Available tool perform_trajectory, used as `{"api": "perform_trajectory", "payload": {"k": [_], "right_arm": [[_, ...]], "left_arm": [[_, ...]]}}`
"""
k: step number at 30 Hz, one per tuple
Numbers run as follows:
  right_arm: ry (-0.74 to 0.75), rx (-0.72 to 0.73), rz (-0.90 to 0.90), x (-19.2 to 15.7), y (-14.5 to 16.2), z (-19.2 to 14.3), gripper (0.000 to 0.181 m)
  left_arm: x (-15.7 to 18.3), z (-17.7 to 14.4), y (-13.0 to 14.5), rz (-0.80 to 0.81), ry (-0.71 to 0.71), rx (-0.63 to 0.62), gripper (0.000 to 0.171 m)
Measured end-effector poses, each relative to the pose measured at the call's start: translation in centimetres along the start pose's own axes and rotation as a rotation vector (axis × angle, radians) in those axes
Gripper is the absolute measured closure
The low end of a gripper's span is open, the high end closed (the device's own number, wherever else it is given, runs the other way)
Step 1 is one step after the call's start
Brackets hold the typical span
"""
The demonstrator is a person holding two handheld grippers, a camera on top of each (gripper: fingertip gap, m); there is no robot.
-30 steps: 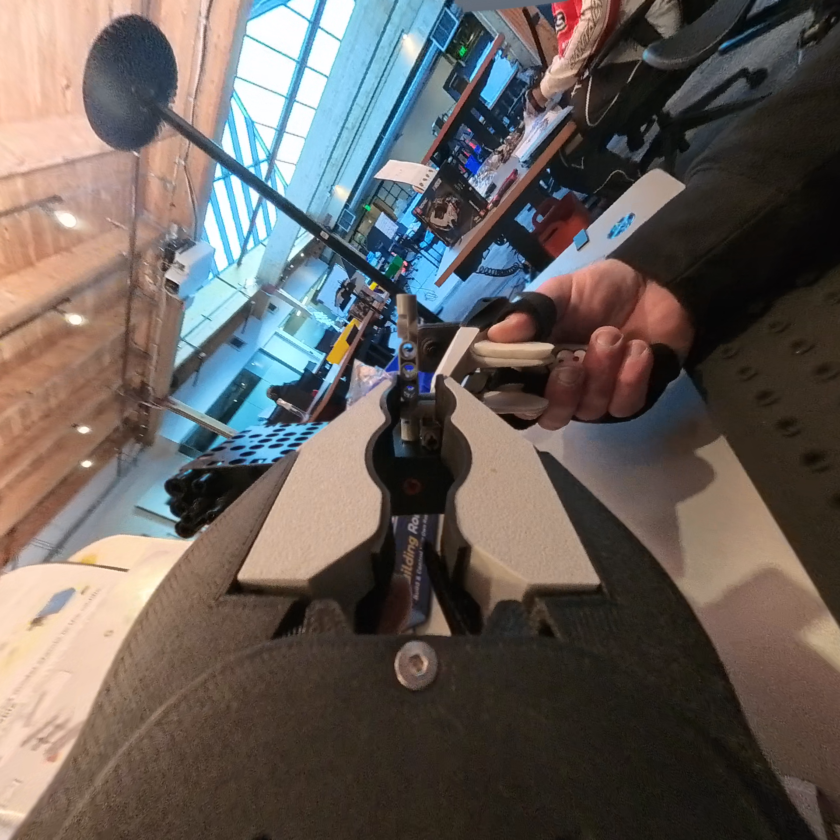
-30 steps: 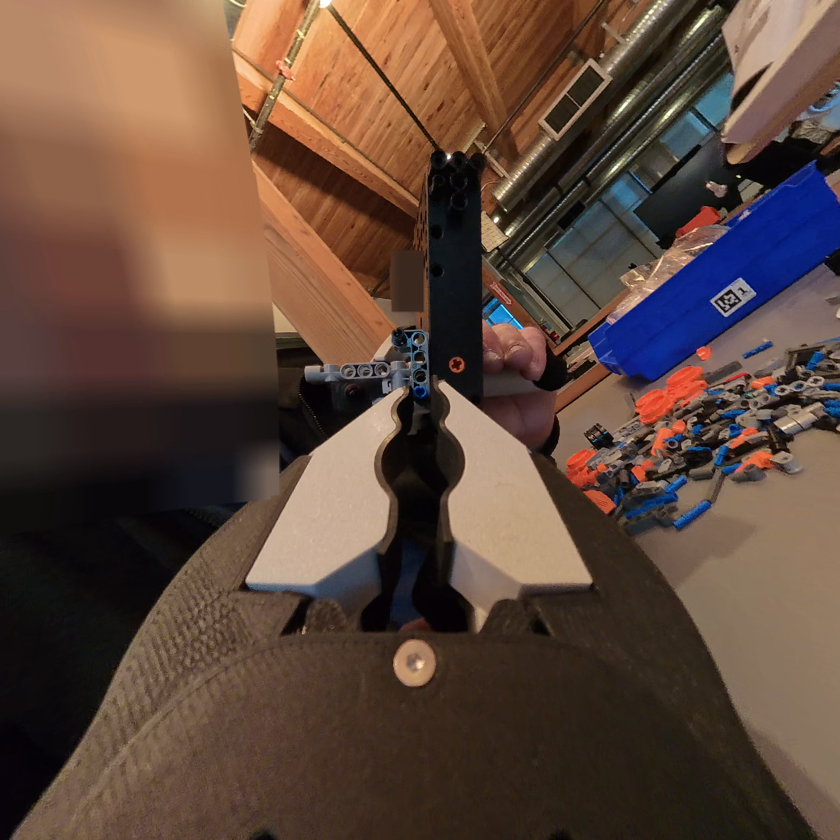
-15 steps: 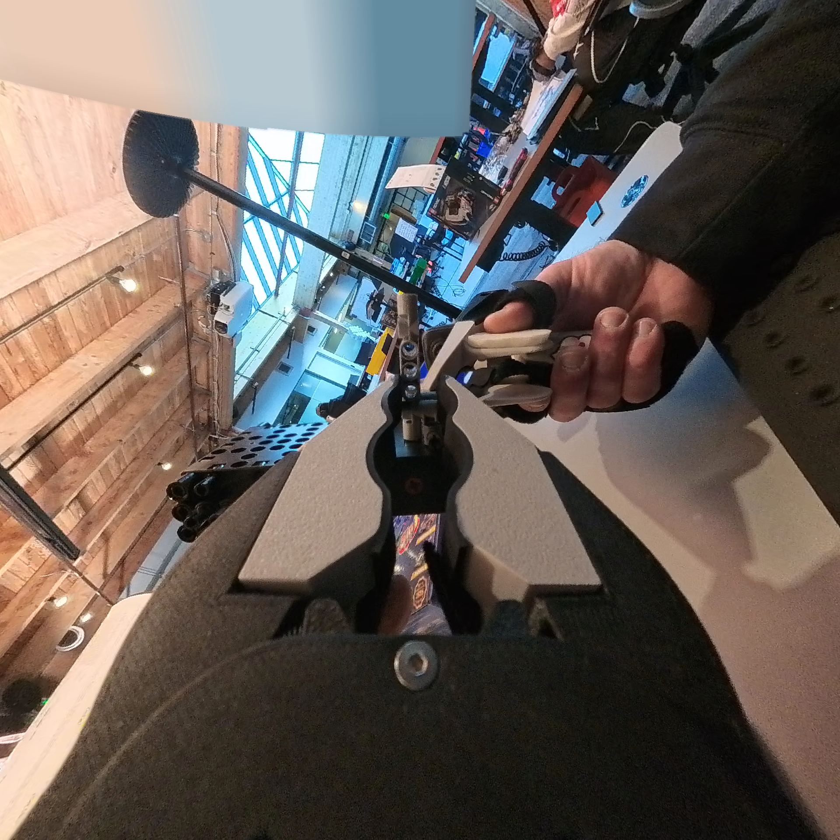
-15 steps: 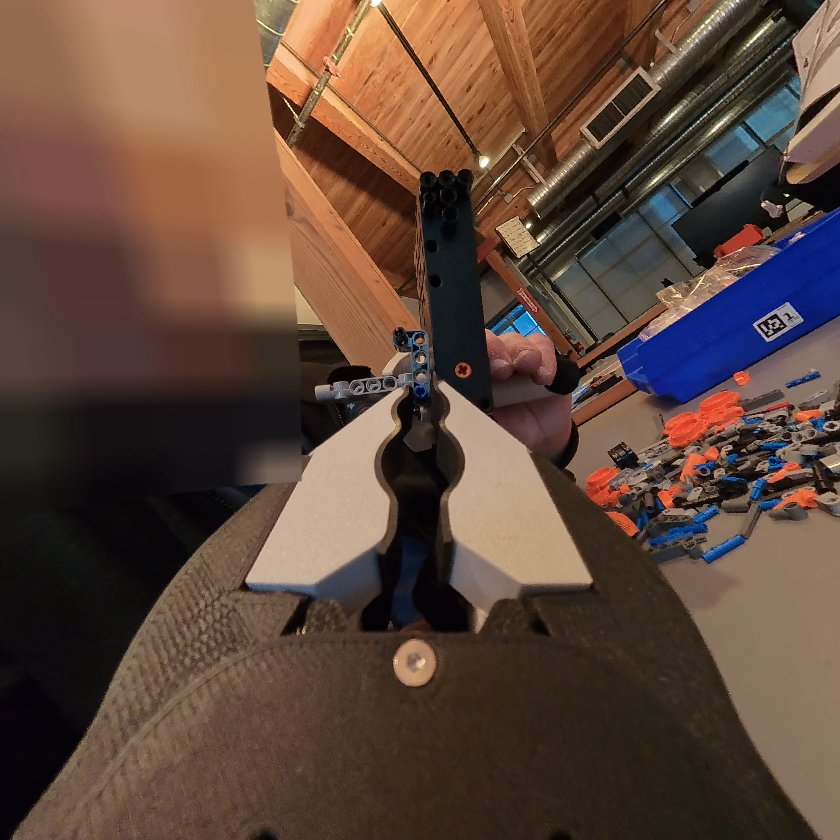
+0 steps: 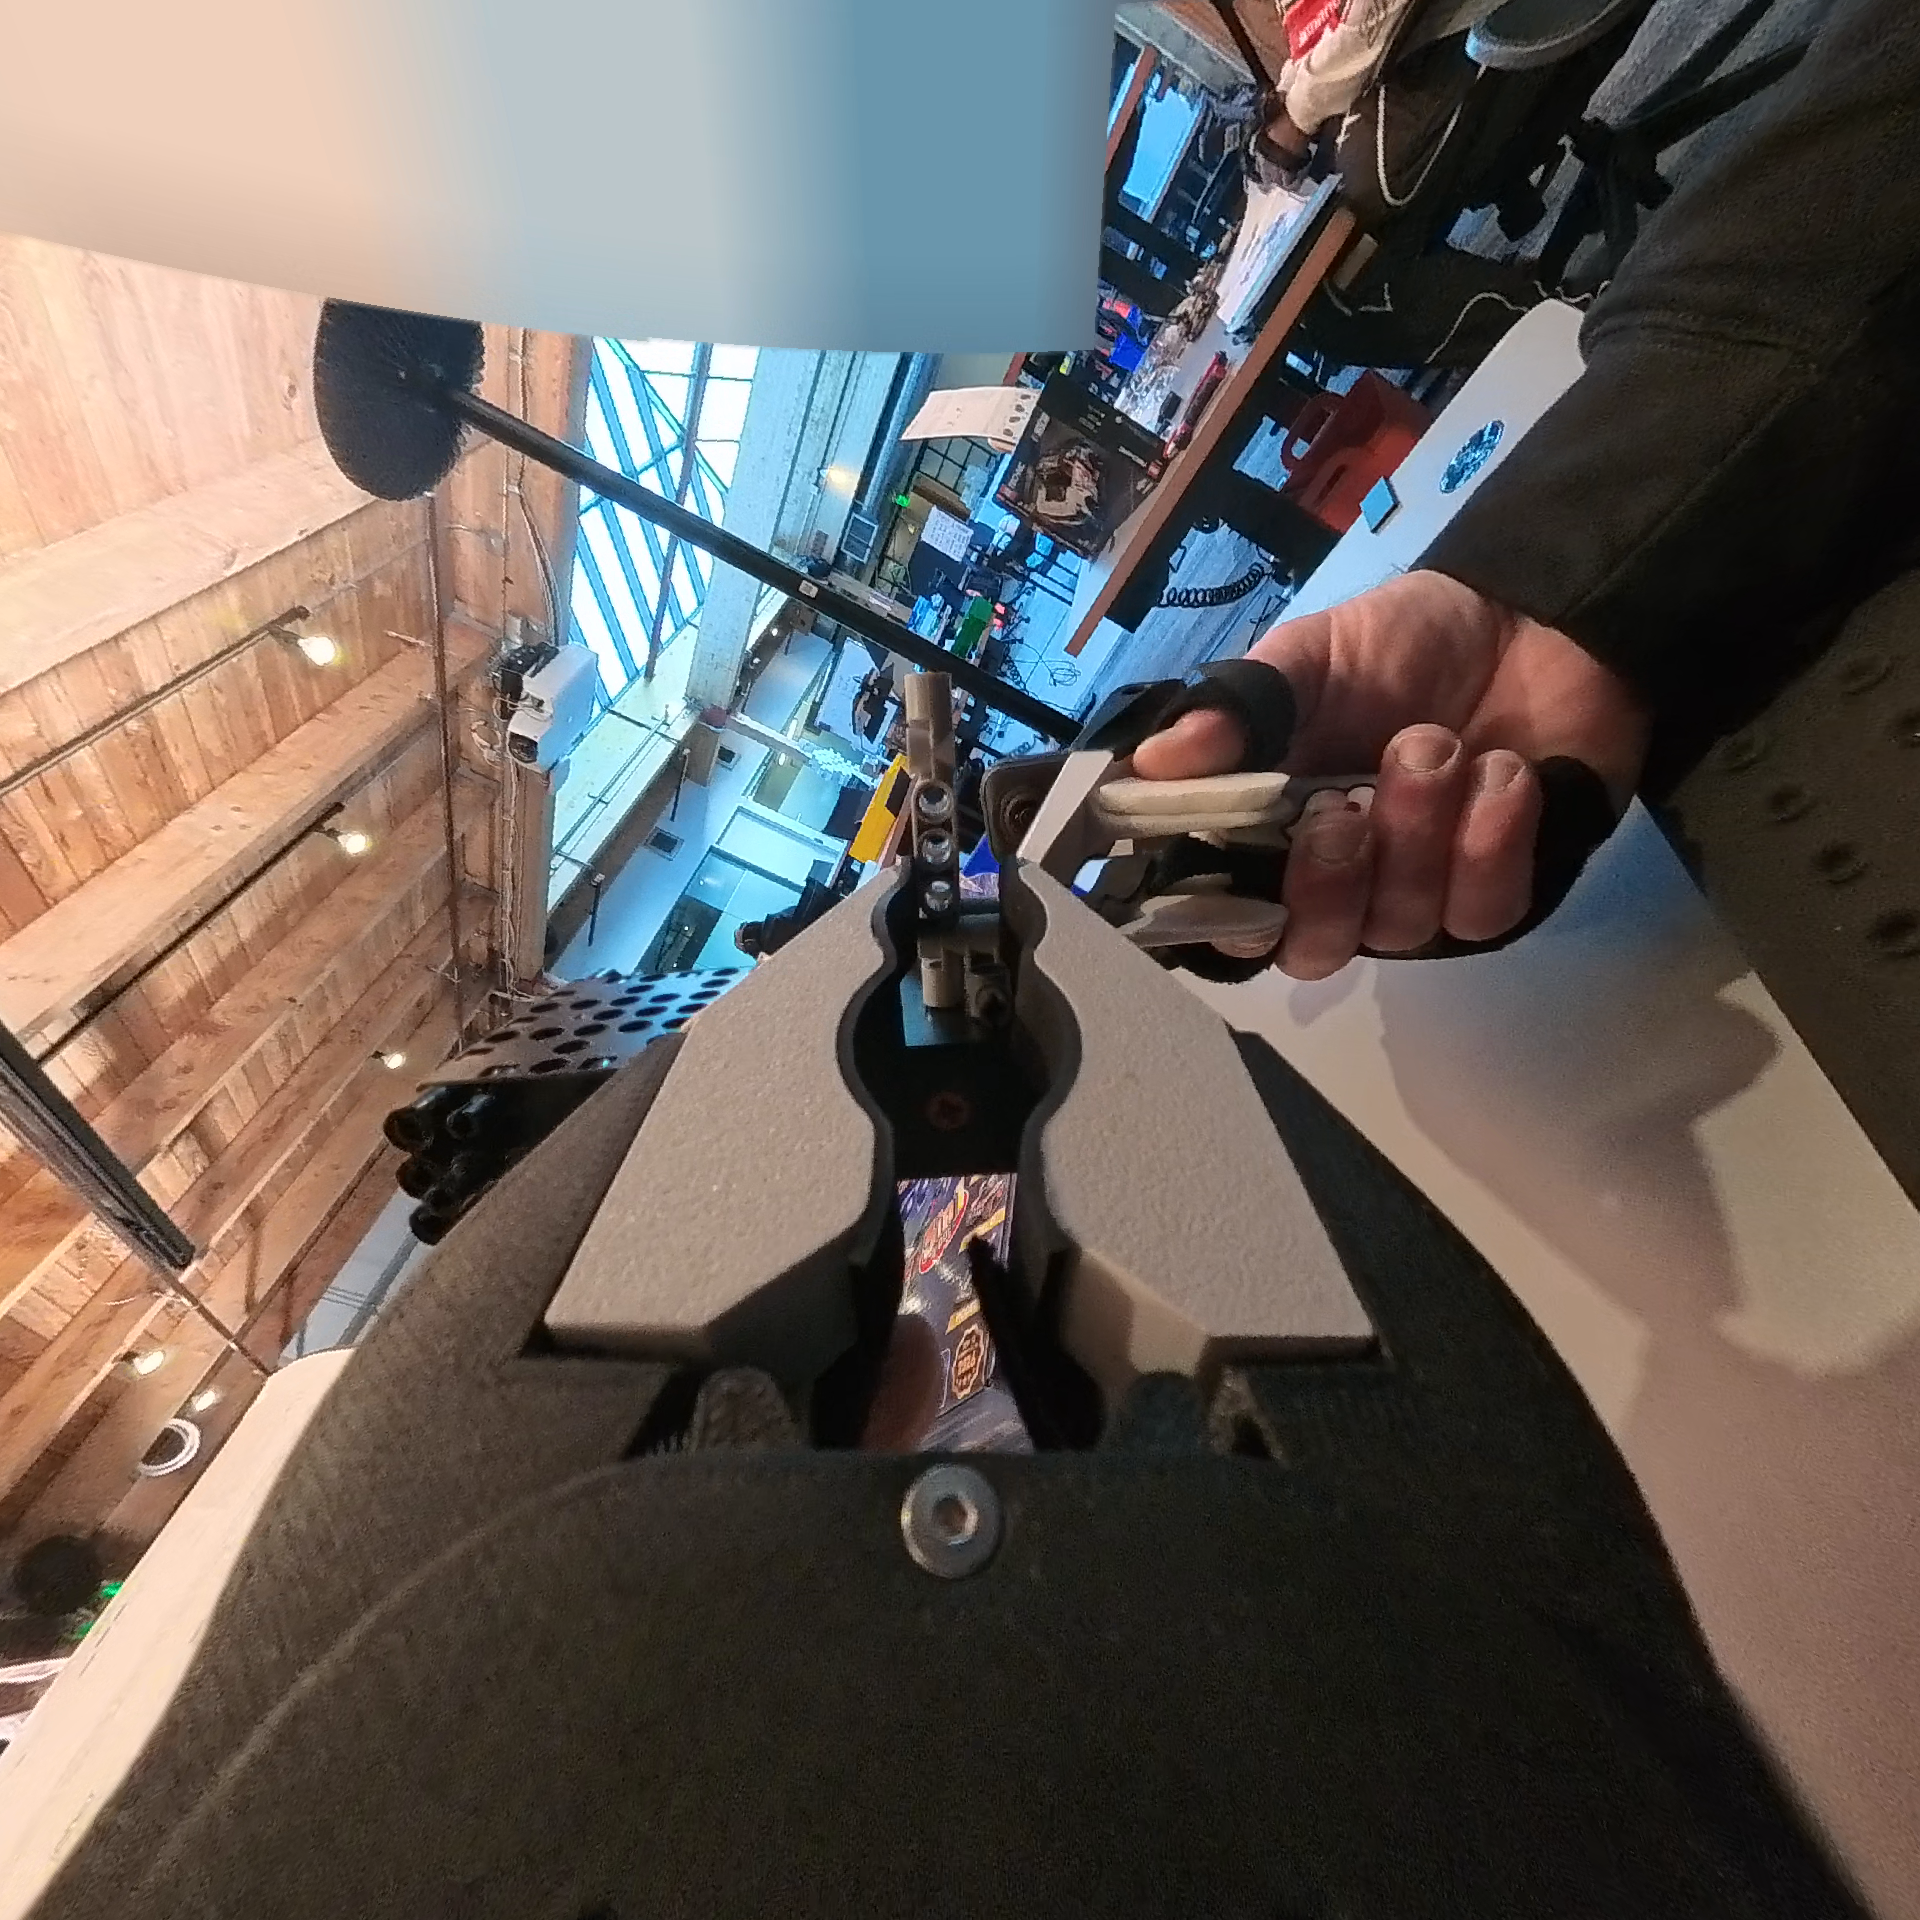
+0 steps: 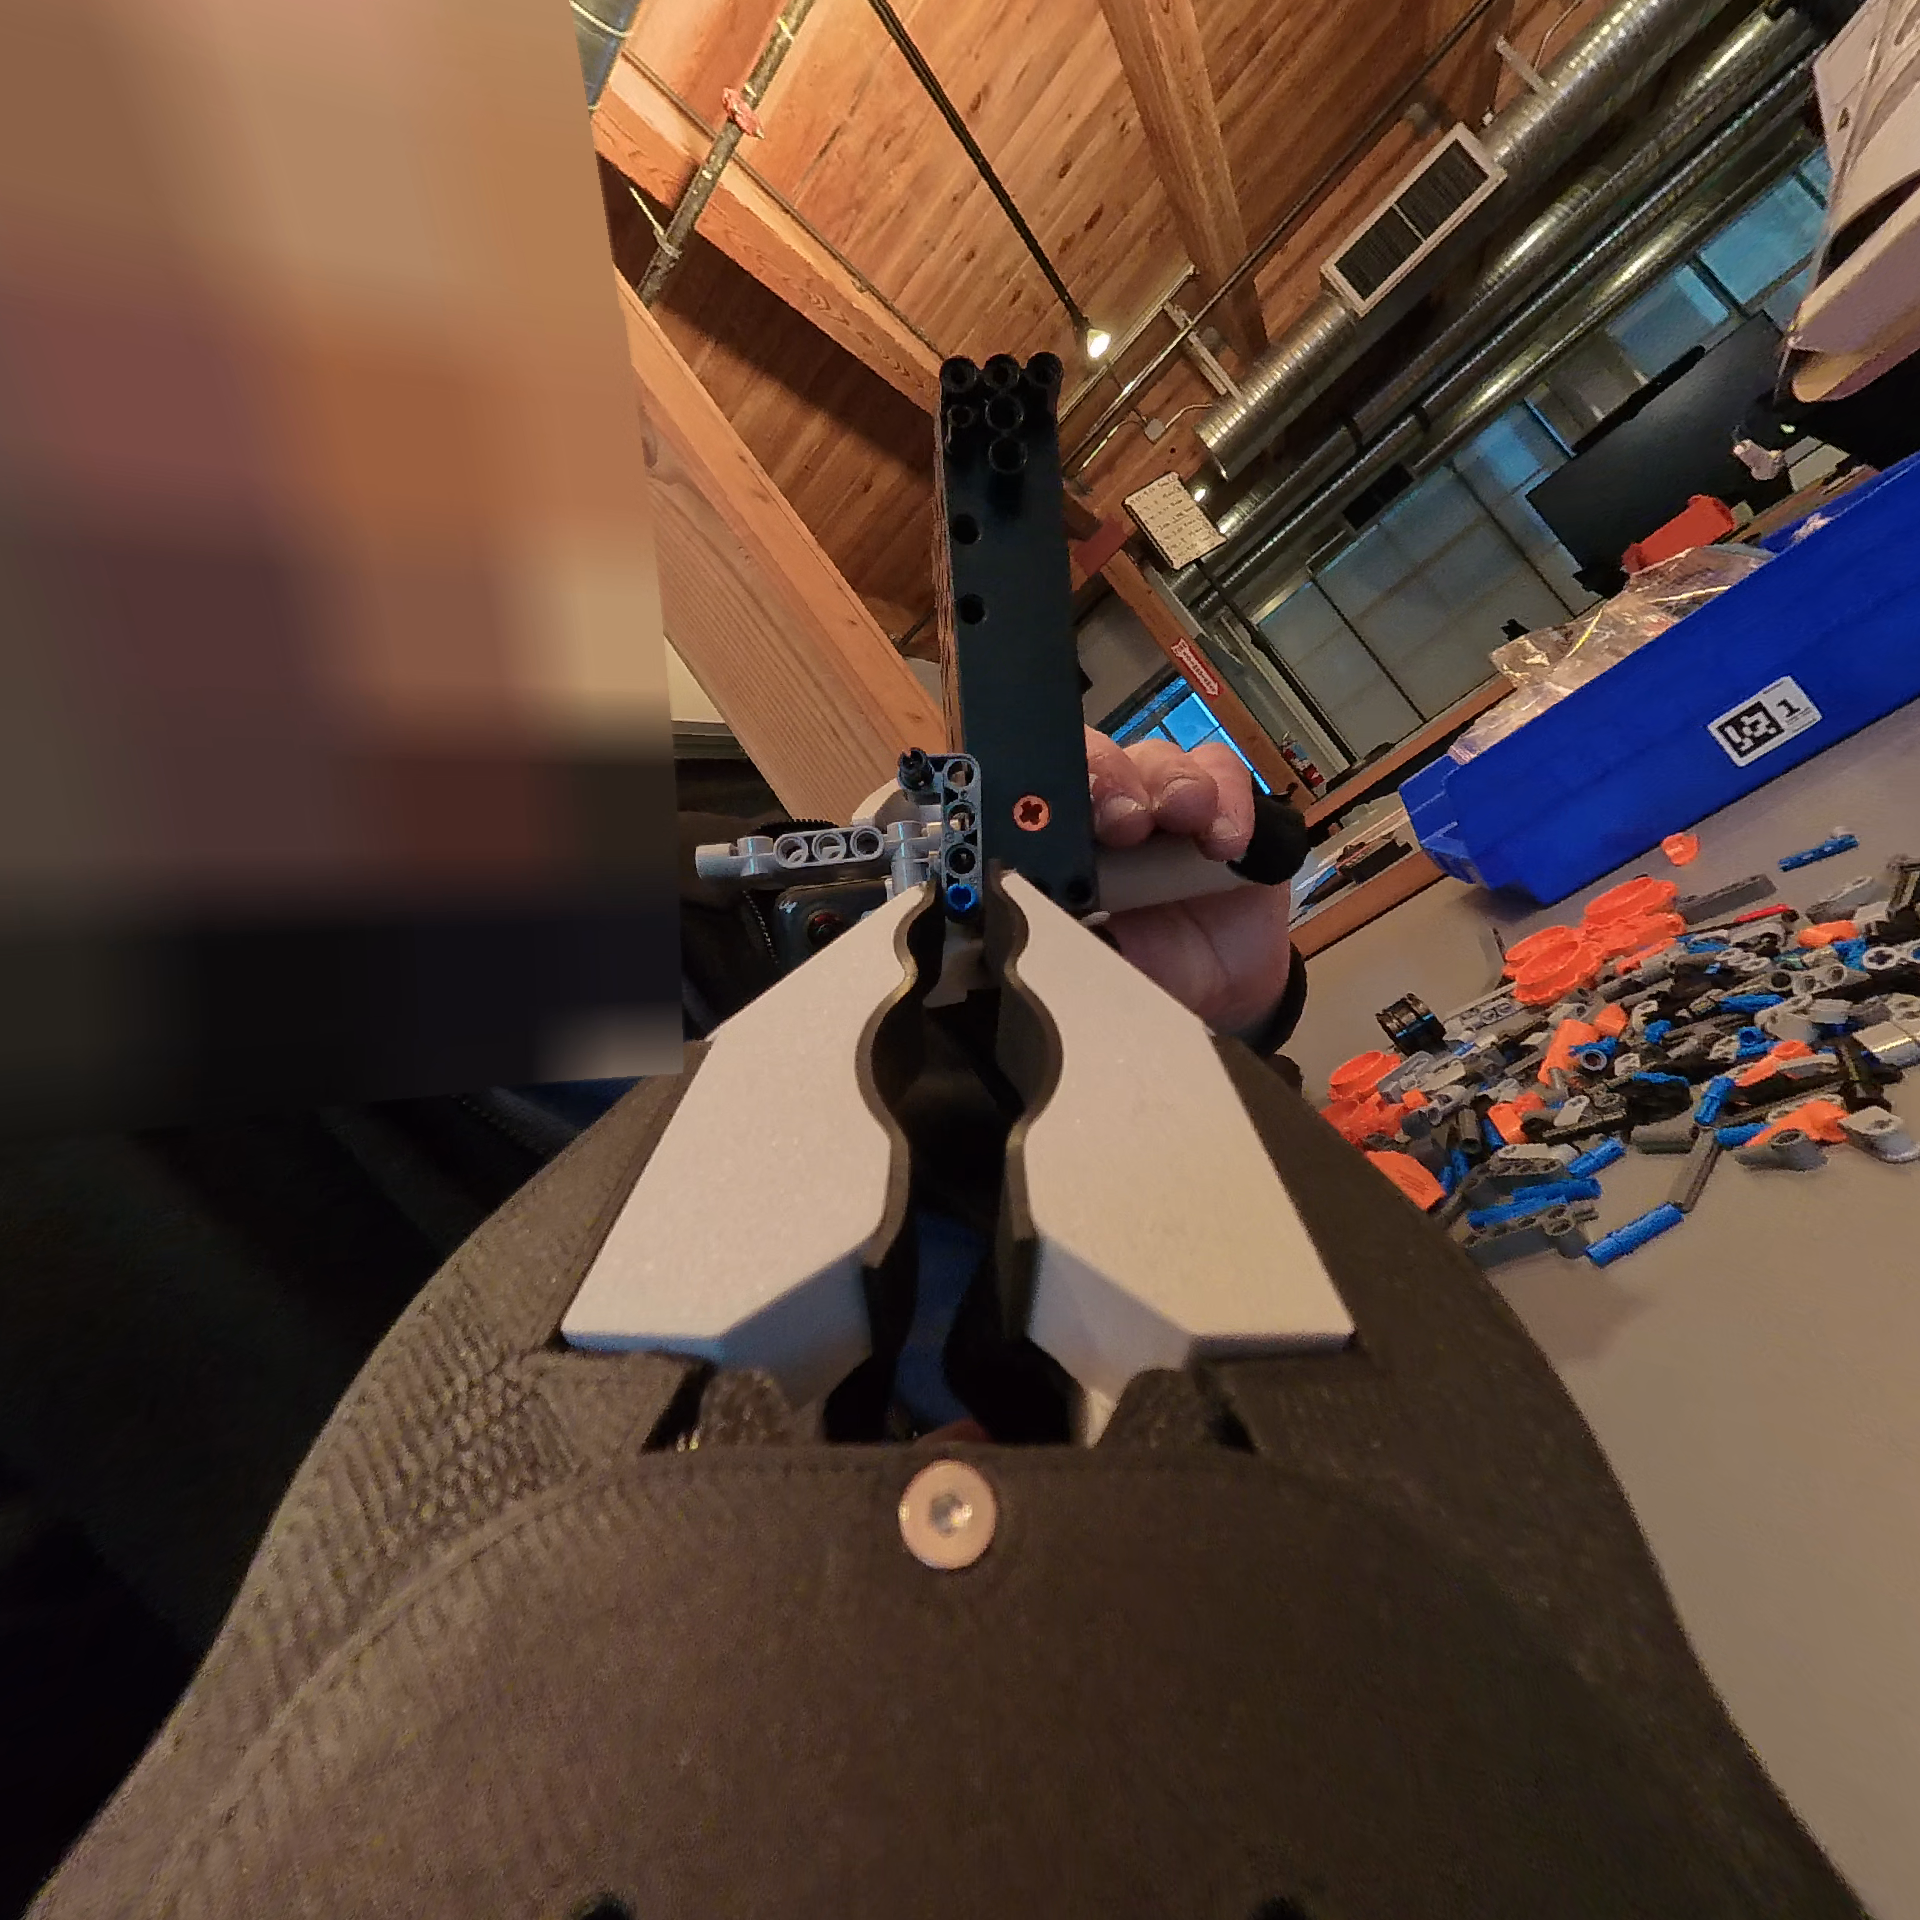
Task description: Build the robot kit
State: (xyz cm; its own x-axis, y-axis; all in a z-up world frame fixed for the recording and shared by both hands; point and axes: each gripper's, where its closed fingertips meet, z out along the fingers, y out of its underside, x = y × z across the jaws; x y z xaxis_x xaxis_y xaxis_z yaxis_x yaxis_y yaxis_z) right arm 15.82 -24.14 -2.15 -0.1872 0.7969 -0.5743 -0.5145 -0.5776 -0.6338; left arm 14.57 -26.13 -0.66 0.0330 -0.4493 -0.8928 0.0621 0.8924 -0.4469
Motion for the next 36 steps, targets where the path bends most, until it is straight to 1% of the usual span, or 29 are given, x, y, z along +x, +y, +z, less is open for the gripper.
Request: {"api": "perform_trajectory", "payload": {"k": [9, 12, 21, 36], "right_arm": [[0.001, 0.018, -0.022, -0.19, -0.37, -0.14, 0.176], [0.024, 0.021, -0.042, -0.06, -0.52, -0.3, 0.176], [0.011, 0.006, -0.015, 0.04, -0.16, -0.16, 0.176], [0.074, -0.017, -0.044, 0.66, 0.02, -0.38, 0.176]], "left_arm": [[0.04, 0.06, 0.28, 0.008, 0.001, -0.012, 0.159], [0.45, 0.16, 0.46, 0.012, 0.012, -0.017, 0.159], [0.37, 0.19, 0.47, 0.008, 0.006, -0.015, 0.159], [0.48, 0.25, 0.98, -0.004, 0.01, -0.029, 0.159]]}}
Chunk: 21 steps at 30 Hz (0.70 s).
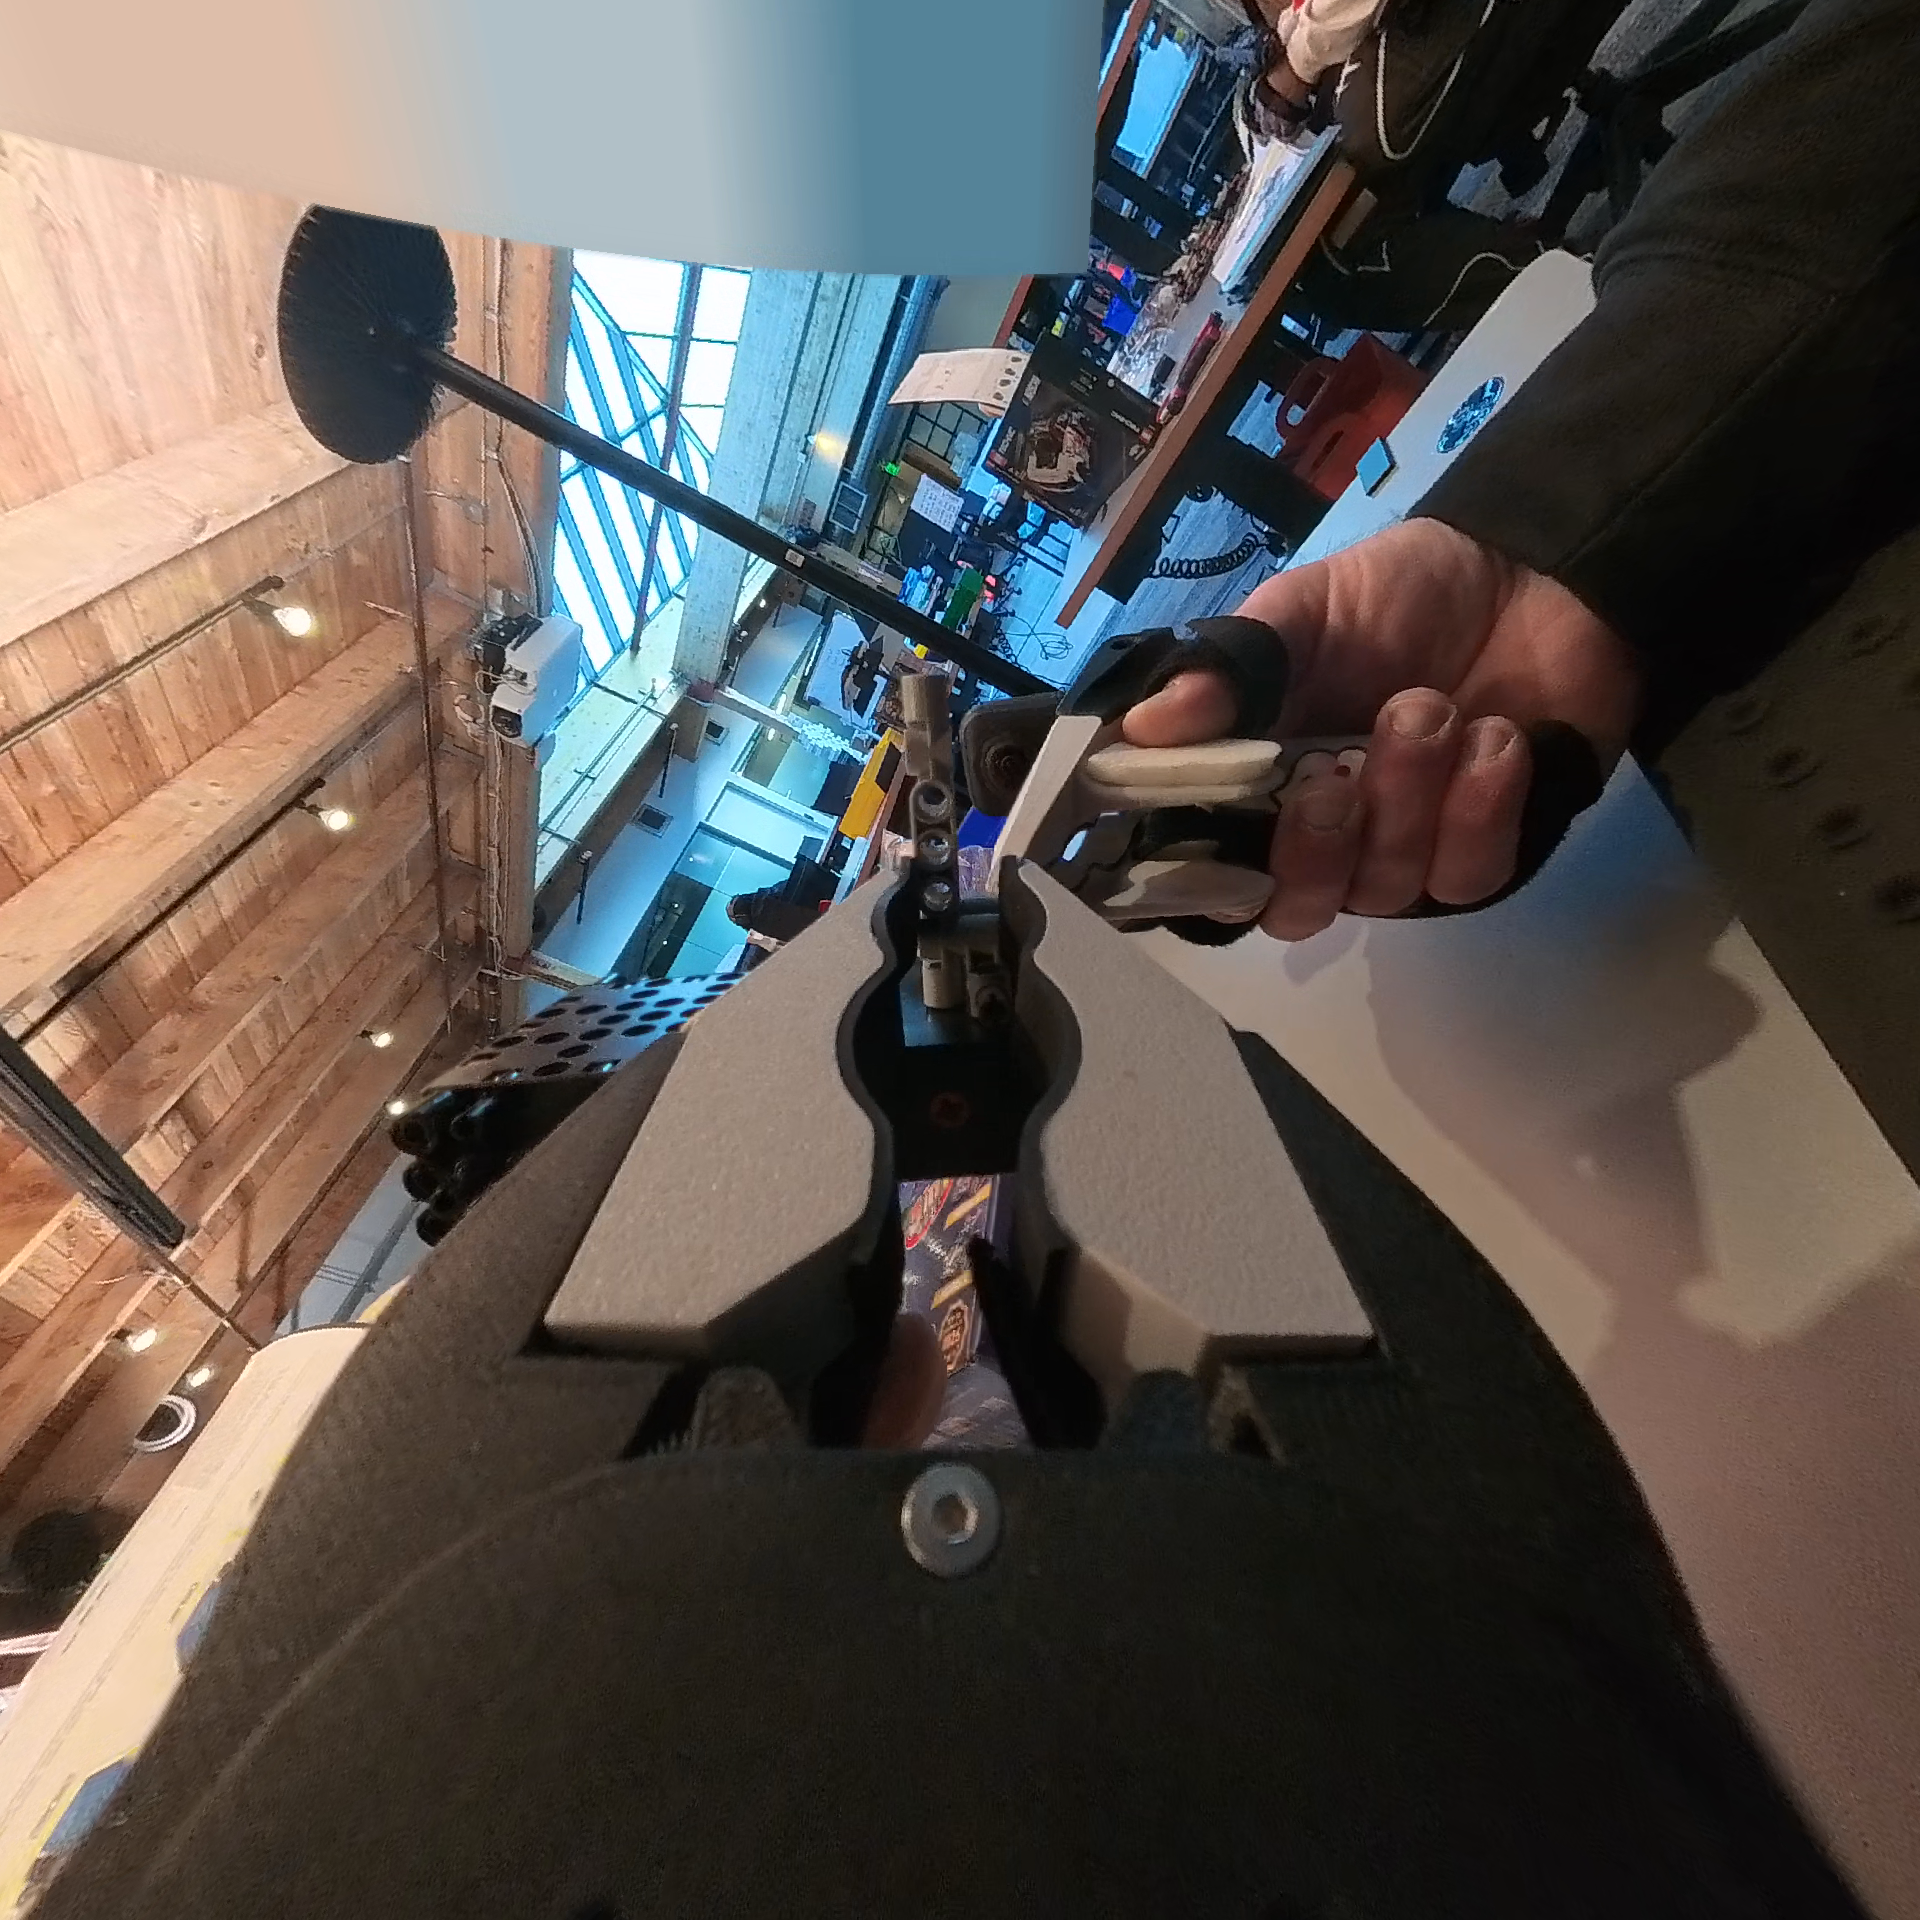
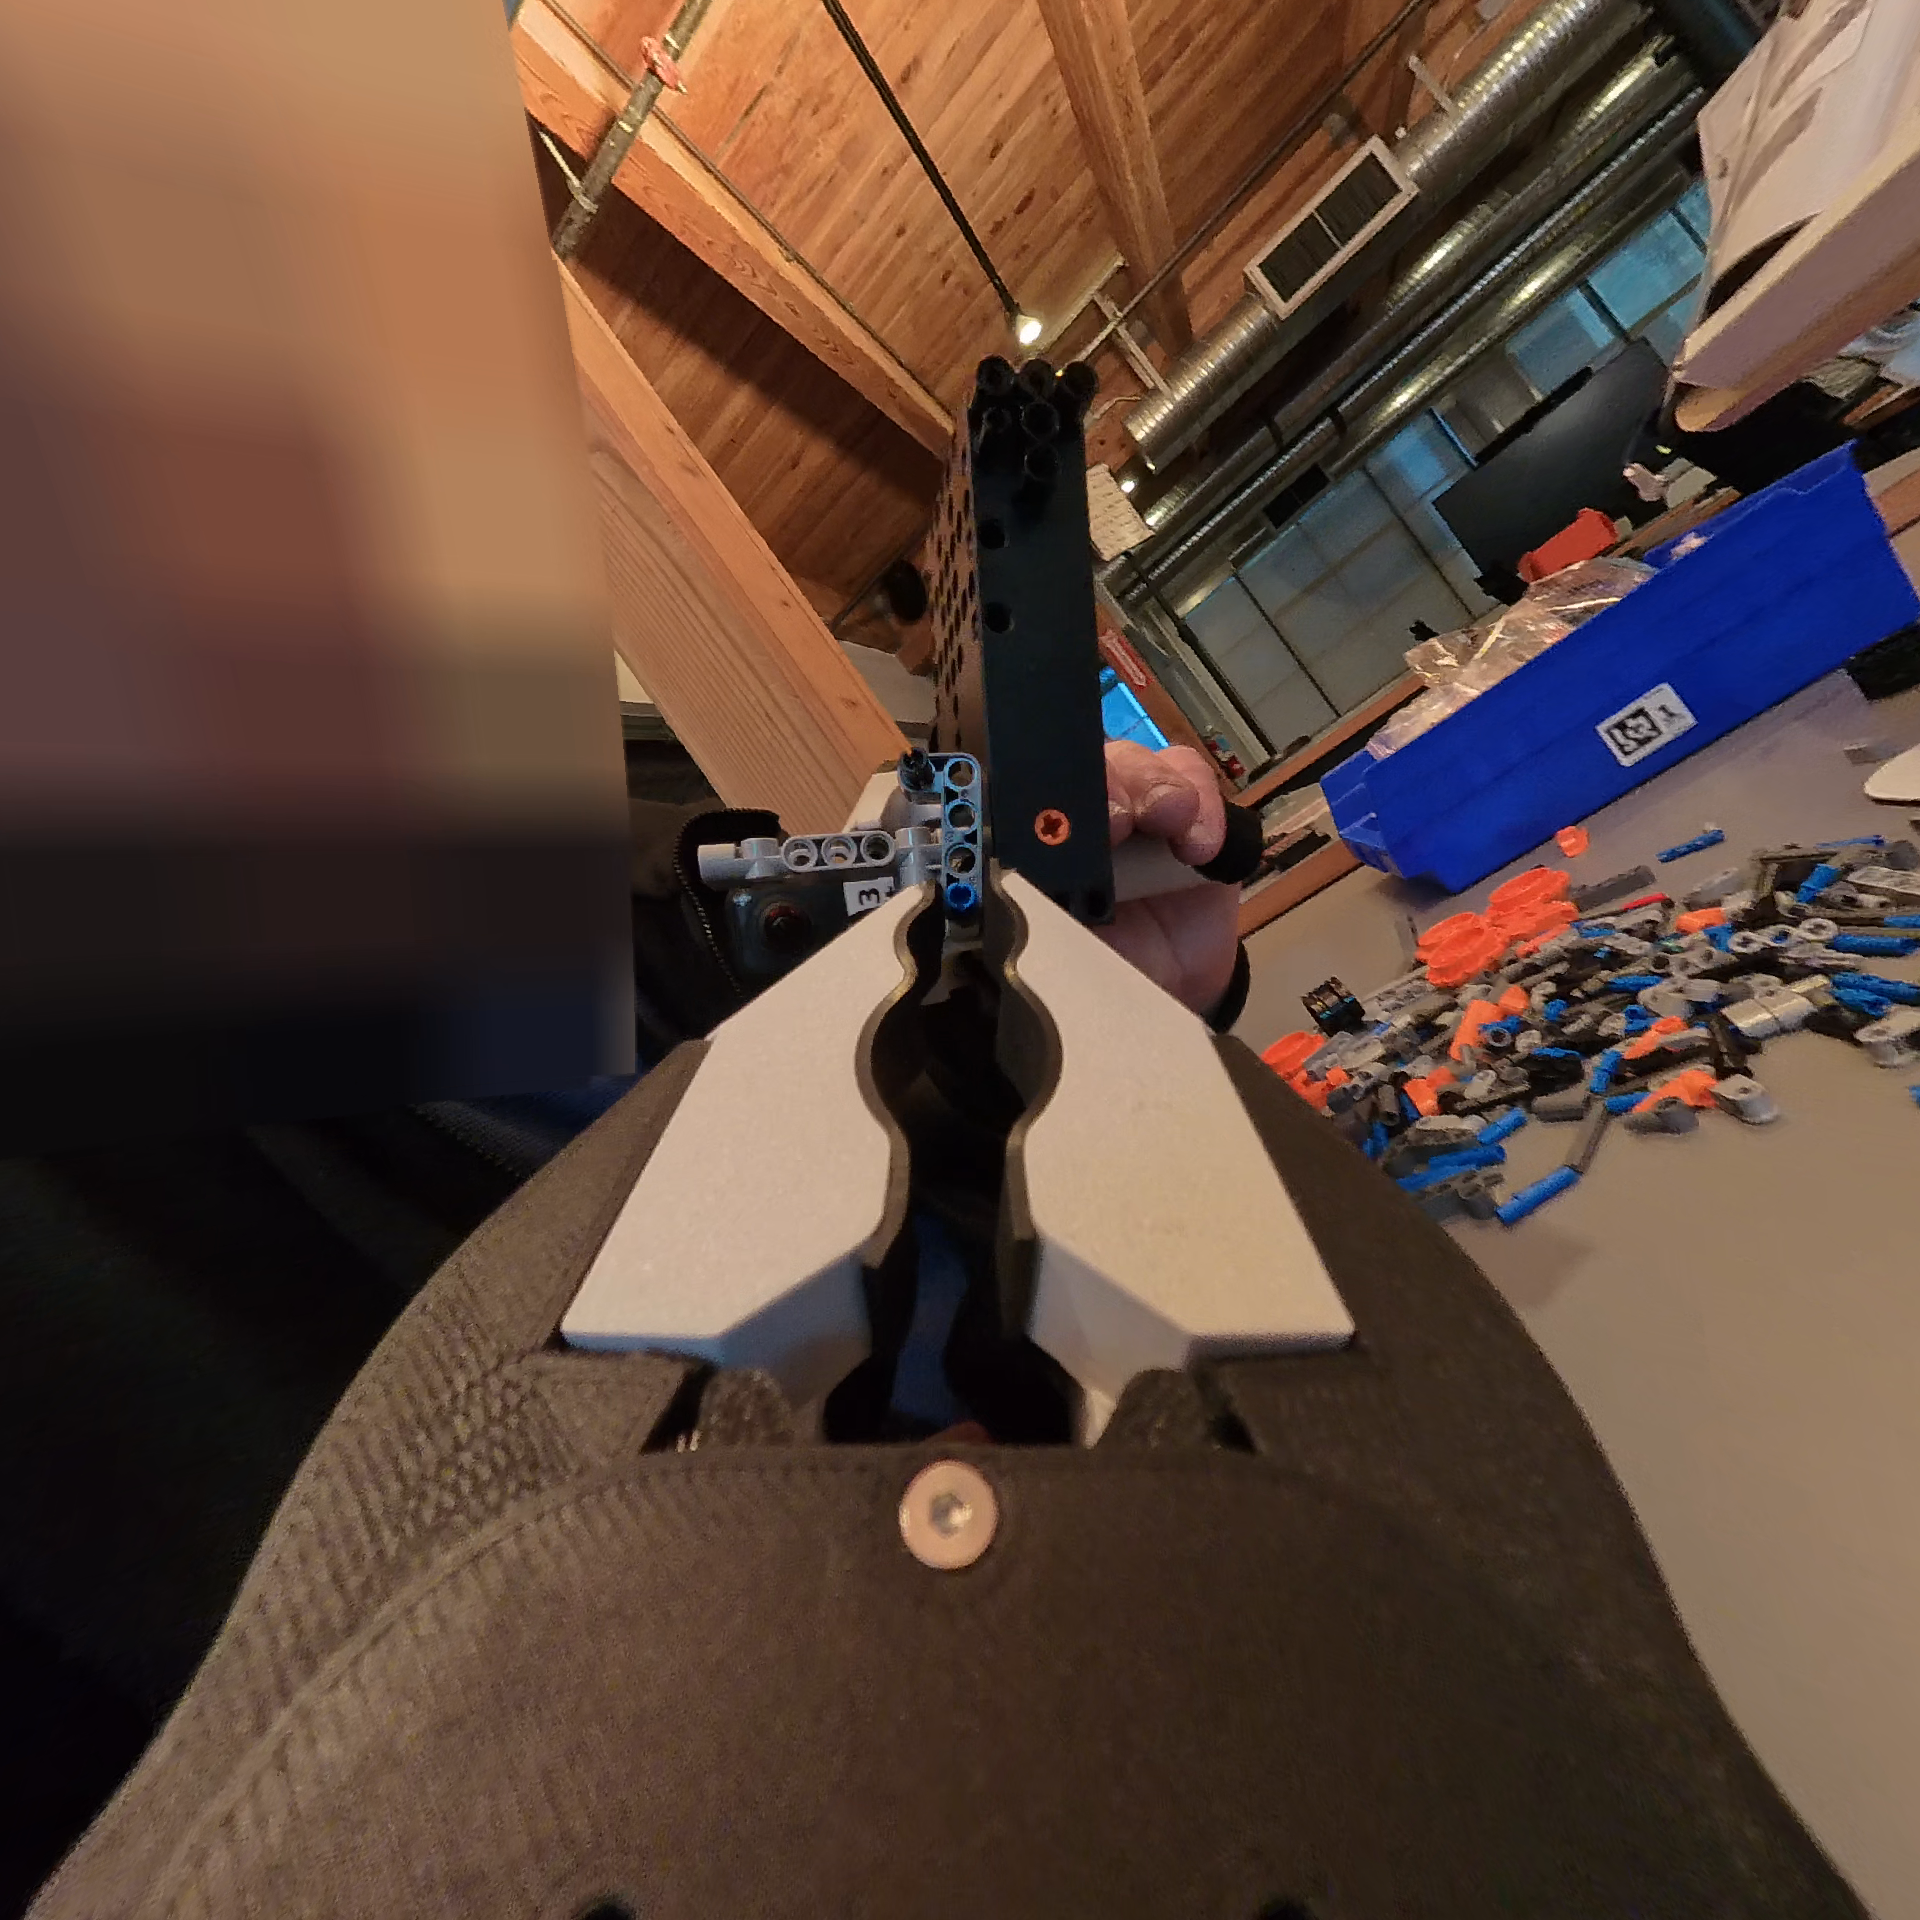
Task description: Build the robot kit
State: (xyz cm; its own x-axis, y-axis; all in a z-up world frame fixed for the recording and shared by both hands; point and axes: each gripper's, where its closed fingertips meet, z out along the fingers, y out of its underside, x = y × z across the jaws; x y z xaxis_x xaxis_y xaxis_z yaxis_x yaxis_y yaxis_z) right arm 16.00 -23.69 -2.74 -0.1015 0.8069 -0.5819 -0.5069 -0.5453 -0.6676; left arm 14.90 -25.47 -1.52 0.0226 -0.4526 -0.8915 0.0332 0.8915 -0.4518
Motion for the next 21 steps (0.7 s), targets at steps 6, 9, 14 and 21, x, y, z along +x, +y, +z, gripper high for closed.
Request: {"api": "perform_trajectory", "payload": {"k": [6, 9, 14, 21], "right_arm": [[0.235, -0.007, -0.077, 2.6, -0.9, -2.2, 0.176], [0.391, -0.038, -0.123, 4.0, -1.2, -4.4, 0.176], [0.596, -0.116, -0.164, 5.7, -1.2, -8.0, 0.176], [0.675, -0.199, -0.19, 6.6, -0.2, -8.5, 0.176]], "left_arm": [[1.3, 0.9, 2.6, -0.259, 0.099, -0.04, 0.159], [3.0, 1.6, 5.0, -0.466, 0.212, -0.103, 0.159], [7.0, 2.3, 8.1, -0.75, 0.454, -0.207, 0.159], [10.1, 2.4, 9.5, -0.897, 0.688, -0.298, 0.167]]}}
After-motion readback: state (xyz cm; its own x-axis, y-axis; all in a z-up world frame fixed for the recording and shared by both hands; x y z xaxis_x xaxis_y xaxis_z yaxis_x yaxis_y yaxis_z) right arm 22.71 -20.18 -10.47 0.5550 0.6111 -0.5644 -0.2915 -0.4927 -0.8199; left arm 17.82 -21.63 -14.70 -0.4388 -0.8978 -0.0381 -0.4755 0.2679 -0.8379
